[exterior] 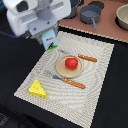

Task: Interact with the objects in diverse but meaningful ways.

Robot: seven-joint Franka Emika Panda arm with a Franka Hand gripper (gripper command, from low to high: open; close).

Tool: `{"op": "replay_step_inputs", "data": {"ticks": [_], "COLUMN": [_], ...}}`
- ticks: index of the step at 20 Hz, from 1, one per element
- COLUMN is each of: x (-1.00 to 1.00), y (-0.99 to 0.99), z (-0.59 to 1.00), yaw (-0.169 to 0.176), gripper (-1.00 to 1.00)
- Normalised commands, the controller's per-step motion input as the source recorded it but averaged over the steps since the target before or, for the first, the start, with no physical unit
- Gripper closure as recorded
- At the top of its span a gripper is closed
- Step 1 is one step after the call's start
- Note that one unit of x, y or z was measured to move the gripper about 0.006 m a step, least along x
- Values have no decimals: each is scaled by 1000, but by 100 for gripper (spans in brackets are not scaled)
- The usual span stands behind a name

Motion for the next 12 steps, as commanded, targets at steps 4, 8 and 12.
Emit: {"op": "replay_step_inputs", "data": {"ticks": [4,8,12], "x": [393,281,221], "y": [940,924,686], "z": [-46,-291,-363], "yaw": [15,32,45], "gripper": [100,100,100]}}
